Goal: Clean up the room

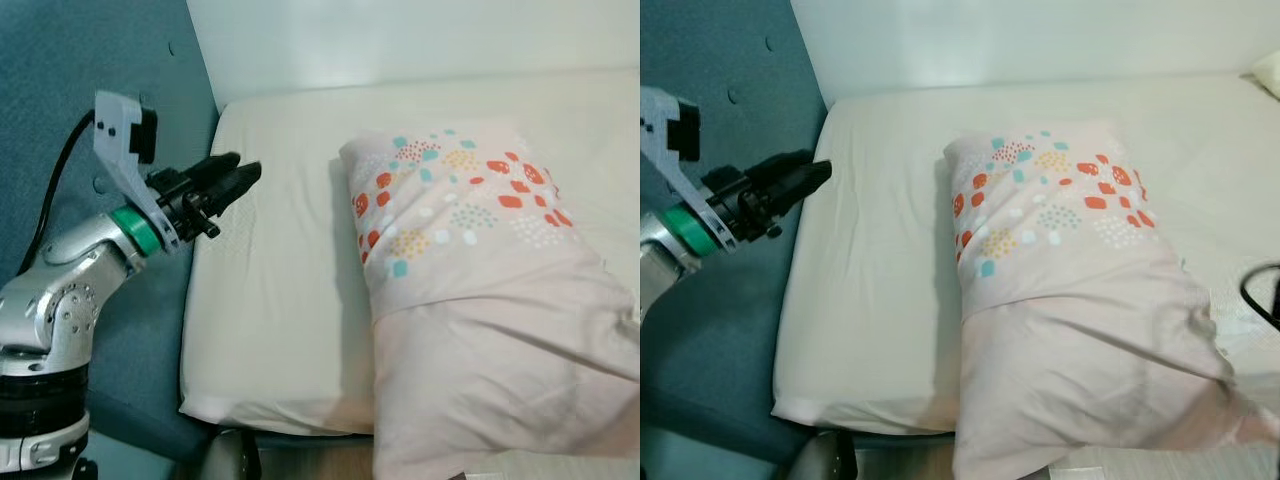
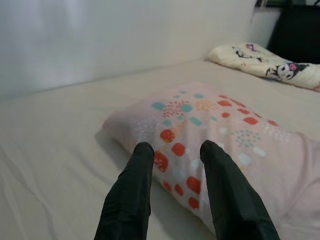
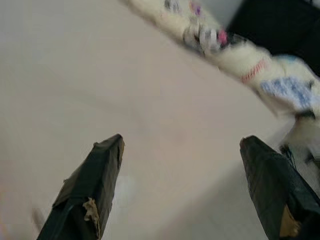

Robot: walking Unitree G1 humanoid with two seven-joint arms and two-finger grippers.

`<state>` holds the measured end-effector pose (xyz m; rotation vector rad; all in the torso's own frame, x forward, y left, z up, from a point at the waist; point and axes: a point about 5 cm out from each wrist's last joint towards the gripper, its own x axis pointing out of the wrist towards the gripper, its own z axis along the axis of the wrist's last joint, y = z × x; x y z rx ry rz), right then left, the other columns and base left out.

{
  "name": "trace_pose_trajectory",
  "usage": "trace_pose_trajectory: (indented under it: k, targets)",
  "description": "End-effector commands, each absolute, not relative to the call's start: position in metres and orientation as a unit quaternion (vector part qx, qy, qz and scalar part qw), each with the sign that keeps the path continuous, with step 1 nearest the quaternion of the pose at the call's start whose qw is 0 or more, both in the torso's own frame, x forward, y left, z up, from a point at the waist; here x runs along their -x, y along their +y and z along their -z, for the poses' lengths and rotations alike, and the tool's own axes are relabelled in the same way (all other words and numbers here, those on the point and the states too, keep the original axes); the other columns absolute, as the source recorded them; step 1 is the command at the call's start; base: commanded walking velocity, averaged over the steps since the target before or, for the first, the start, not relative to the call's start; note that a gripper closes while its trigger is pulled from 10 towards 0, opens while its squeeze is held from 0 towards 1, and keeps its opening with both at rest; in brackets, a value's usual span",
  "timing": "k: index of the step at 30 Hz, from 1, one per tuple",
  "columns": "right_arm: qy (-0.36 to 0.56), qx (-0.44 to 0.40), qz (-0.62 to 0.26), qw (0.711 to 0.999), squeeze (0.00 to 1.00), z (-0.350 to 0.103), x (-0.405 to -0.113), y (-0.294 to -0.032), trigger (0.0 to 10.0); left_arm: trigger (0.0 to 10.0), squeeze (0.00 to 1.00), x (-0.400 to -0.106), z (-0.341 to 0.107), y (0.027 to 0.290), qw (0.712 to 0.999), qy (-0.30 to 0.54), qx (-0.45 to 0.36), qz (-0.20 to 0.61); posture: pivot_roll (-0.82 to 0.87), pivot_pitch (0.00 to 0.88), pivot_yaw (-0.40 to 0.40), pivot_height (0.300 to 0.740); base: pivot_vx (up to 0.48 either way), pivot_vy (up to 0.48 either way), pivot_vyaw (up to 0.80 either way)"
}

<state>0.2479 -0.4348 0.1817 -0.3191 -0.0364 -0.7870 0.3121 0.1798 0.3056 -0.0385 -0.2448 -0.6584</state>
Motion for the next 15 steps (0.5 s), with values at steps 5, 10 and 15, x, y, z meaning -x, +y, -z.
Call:
trace_pose_trajectory:
  k: [5, 10, 15]
  targets:
    - [0.083, 0.075, 0.362, 0.925, 0.00, -0.133, -0.251, -0.428, 10.0, 10.0, 0.00, -0.312, -0.304, 0.184, 0.945, -0.112, 0.001, 0.308, -0.03, 0.152, 0.164, 0.596, 0.000, 0.000, 0.00]
    - [0.119, -0.005, 0.235, 0.965, 0.00, -0.109, -0.294, -0.375, 10.0, 10.0, 0.00, -0.312, -0.307, 0.188, 0.947, -0.116, -0.008, 0.298, -0.01, 0.144, 0.159, 0.596, 0.000, 0.000, 0.00]
    - [0.127, -0.032, 0.021, 0.991, 0.00, -0.099, -0.339, -0.288, 10.0, 10.0, 0.00, -0.305, -0.311, 0.192, 0.947, -0.122, -0.021, 0.295, 0.01, 0.143, 0.147, 0.596, 0.000, 0.000, 0.00]
